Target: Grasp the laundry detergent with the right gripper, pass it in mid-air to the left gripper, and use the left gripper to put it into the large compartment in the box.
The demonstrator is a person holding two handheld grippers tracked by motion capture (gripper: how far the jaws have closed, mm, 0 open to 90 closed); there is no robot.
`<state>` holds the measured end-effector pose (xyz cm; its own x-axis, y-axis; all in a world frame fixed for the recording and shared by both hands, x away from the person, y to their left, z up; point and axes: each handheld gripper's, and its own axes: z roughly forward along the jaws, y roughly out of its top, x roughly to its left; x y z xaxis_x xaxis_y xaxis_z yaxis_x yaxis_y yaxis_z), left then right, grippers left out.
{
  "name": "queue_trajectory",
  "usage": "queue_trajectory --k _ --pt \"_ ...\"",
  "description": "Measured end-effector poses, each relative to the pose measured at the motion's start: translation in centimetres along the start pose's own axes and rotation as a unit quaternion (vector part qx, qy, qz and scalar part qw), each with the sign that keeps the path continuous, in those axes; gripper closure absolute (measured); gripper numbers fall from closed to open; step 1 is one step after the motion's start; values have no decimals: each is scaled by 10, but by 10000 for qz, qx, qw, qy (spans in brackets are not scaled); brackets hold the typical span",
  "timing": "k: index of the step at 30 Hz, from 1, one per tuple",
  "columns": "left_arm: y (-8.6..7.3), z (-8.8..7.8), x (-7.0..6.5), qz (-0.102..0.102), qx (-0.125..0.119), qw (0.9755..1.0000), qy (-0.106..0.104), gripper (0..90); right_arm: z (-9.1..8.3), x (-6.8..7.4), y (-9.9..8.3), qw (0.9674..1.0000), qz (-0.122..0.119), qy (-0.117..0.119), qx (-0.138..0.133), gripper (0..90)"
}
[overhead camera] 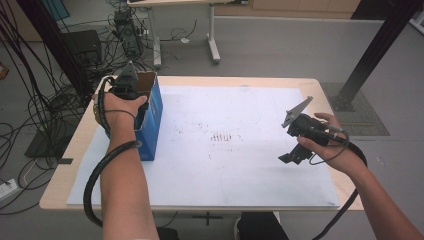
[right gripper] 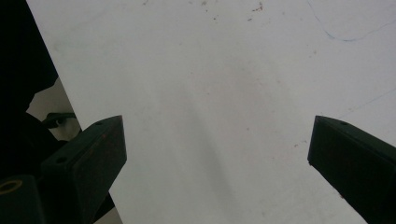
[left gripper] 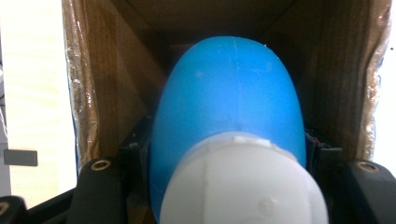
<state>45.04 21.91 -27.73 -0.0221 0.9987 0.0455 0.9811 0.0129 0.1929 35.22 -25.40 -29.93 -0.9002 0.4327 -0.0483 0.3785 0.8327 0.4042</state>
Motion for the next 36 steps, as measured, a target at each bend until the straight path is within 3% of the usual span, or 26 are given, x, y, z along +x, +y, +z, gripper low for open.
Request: queue_trajectory --k 36 --pt "-1 0 -2 6 -19 10000 28 366 -4 -1 -1 10000 10 -19 11 45"
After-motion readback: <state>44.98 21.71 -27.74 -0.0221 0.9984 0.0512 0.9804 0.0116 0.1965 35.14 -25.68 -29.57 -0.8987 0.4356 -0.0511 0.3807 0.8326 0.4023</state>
